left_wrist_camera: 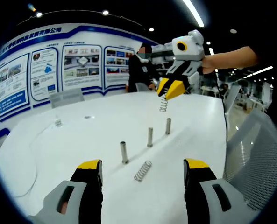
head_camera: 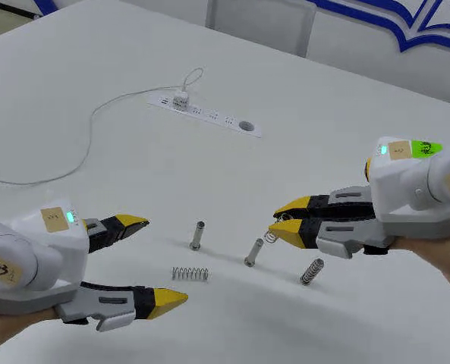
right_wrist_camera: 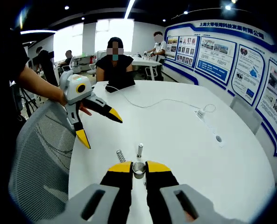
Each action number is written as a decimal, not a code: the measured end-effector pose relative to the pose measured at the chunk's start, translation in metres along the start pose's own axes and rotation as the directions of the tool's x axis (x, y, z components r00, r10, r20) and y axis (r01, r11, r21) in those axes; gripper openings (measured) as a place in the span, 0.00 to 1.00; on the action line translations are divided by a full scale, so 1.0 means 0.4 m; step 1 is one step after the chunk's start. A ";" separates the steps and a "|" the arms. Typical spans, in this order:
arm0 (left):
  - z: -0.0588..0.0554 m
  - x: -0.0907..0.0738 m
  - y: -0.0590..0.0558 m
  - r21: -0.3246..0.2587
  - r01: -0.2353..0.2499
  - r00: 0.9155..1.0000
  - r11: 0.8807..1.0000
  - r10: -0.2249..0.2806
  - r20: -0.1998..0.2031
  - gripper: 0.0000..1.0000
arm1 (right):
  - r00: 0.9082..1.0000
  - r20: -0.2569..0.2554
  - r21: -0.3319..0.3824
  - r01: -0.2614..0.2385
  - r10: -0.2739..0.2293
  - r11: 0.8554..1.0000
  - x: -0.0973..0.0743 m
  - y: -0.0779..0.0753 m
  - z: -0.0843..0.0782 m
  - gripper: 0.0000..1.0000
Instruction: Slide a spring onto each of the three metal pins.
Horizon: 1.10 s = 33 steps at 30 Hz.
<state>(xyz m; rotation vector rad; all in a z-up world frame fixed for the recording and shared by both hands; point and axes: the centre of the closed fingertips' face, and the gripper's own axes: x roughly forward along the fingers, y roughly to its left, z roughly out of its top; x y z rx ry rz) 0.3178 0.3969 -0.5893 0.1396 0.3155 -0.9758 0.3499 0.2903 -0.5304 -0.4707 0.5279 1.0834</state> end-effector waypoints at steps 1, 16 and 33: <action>-0.002 0.001 0.002 -0.011 -0.004 1.000 1.000 0.004 0.005 0.73 | 1.000 -0.002 0.001 0.005 -0.005 1.000 0.001 -0.003 -0.002 0.11; -0.029 -0.004 0.014 0.002 -0.013 1.000 1.000 0.013 -0.028 0.72 | 0.996 -0.017 0.073 0.084 -0.083 0.994 -0.006 -0.064 -0.037 0.11; -0.042 0.002 0.019 -0.014 -0.008 0.999 1.000 0.007 -0.042 0.72 | 0.995 -0.033 0.175 0.095 -0.091 0.980 0.054 -0.090 -0.072 0.11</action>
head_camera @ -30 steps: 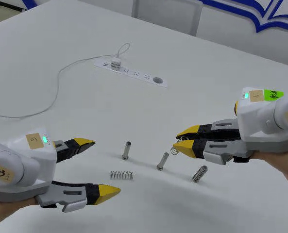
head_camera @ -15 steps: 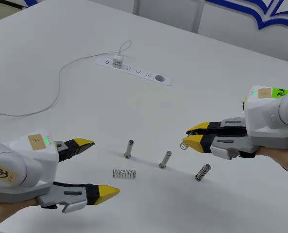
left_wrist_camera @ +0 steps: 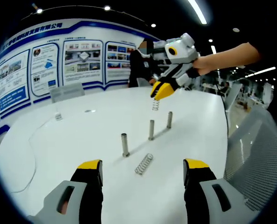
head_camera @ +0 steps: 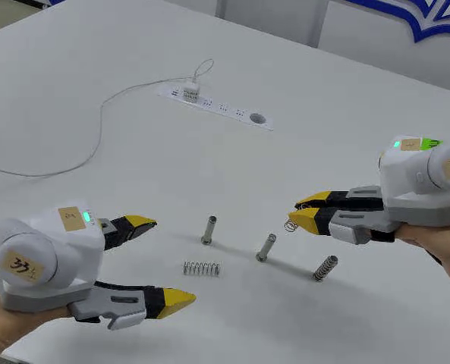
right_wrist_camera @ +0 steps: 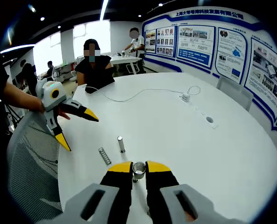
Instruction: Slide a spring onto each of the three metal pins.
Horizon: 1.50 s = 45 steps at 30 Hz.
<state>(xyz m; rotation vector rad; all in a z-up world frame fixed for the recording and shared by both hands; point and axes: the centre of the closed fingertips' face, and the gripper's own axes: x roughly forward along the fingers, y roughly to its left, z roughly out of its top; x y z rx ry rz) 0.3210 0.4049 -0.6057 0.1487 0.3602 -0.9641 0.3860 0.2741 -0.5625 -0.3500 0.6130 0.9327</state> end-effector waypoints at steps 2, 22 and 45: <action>-0.002 -0.001 0.004 -0.003 -0.004 1.000 1.000 0.004 0.000 0.72 | 1.000 -0.005 0.000 -0.009 0.009 1.000 0.013 0.008 -0.002 0.11; -0.007 -0.004 0.010 -0.009 -0.014 1.000 1.000 0.014 -0.009 0.72 | 0.999 -0.047 0.030 -0.025 0.027 0.999 0.059 0.007 -0.033 0.11; -0.018 -0.002 0.009 -0.016 -0.013 1.000 1.000 0.012 -0.024 0.71 | 0.994 -0.106 0.038 0.003 0.001 0.999 0.109 0.020 -0.099 0.11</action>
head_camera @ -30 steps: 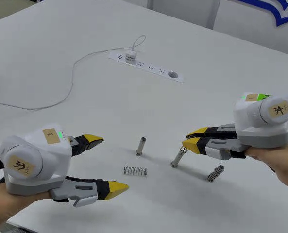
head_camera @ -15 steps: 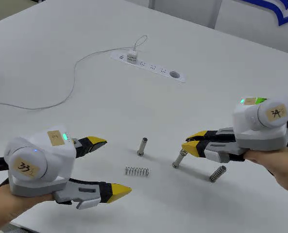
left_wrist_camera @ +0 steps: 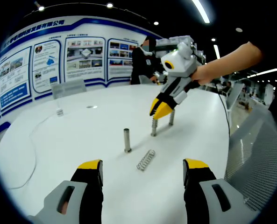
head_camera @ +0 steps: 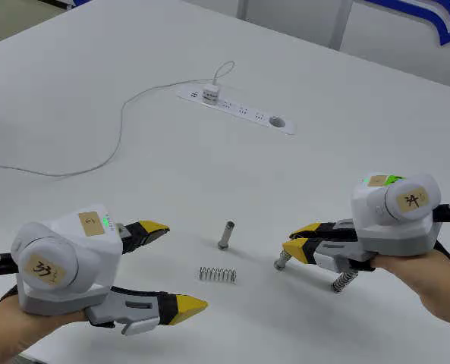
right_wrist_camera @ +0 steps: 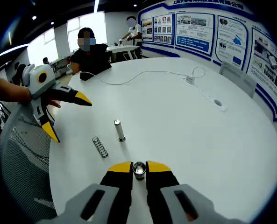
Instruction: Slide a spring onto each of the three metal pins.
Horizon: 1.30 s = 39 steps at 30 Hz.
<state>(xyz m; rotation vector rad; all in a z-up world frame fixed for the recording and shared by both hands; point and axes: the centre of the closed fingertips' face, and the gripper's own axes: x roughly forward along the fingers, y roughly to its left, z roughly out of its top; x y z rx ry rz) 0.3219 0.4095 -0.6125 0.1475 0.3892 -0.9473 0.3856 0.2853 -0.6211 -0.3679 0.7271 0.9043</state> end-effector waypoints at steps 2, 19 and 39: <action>-0.001 0.000 0.000 0.001 0.000 1.000 1.000 0.000 -0.002 0.71 | 1.000 -0.005 0.004 0.003 -0.003 1.000 0.004 -0.001 -0.005 0.11; -0.002 0.000 0.000 0.001 0.000 1.000 1.000 0.000 -0.005 0.71 | 0.999 -0.039 -0.013 0.025 -0.025 1.000 0.034 -0.001 -0.034 0.11; -0.009 0.002 -0.003 0.004 0.009 1.000 1.000 -0.009 -0.016 0.71 | 0.999 -0.033 0.009 0.030 -0.030 0.999 0.042 -0.002 -0.030 0.12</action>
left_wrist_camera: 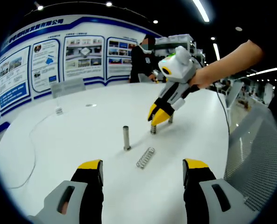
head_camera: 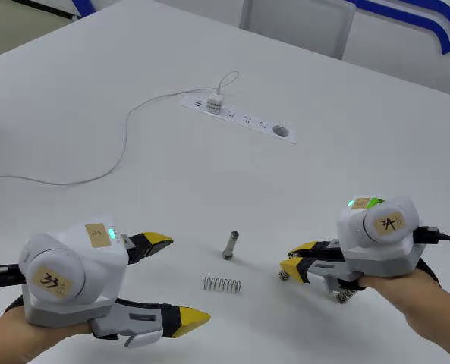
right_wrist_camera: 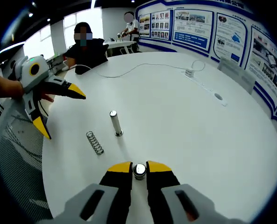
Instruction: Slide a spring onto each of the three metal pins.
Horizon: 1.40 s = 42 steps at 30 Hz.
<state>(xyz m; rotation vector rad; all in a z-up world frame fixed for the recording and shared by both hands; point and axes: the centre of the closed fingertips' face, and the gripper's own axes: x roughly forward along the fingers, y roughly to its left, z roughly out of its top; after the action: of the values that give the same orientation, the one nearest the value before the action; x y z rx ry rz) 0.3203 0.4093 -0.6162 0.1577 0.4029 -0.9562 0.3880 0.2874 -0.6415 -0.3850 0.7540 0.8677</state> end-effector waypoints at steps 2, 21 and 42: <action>-0.001 0.001 -0.001 0.001 0.002 1.000 1.000 -0.002 -0.002 0.71 | 1.000 -0.004 -0.004 0.005 -0.005 1.000 -0.003 -0.001 0.000 0.16; -0.014 0.006 -0.013 0.042 0.020 0.999 0.999 -0.019 -0.032 0.71 | 0.995 0.086 -0.095 0.063 -0.055 0.993 -0.102 0.003 0.110 0.17; -0.019 0.001 -0.017 0.067 0.021 0.999 0.998 -0.018 -0.044 0.71 | 0.995 0.021 -0.225 -0.092 0.099 0.970 -0.018 0.161 0.100 0.17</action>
<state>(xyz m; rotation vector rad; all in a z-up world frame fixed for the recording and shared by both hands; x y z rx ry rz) 0.3128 0.4072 -0.6229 0.2365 0.4127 -0.9874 0.3510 0.3458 -0.6092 -0.5371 0.6509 1.0515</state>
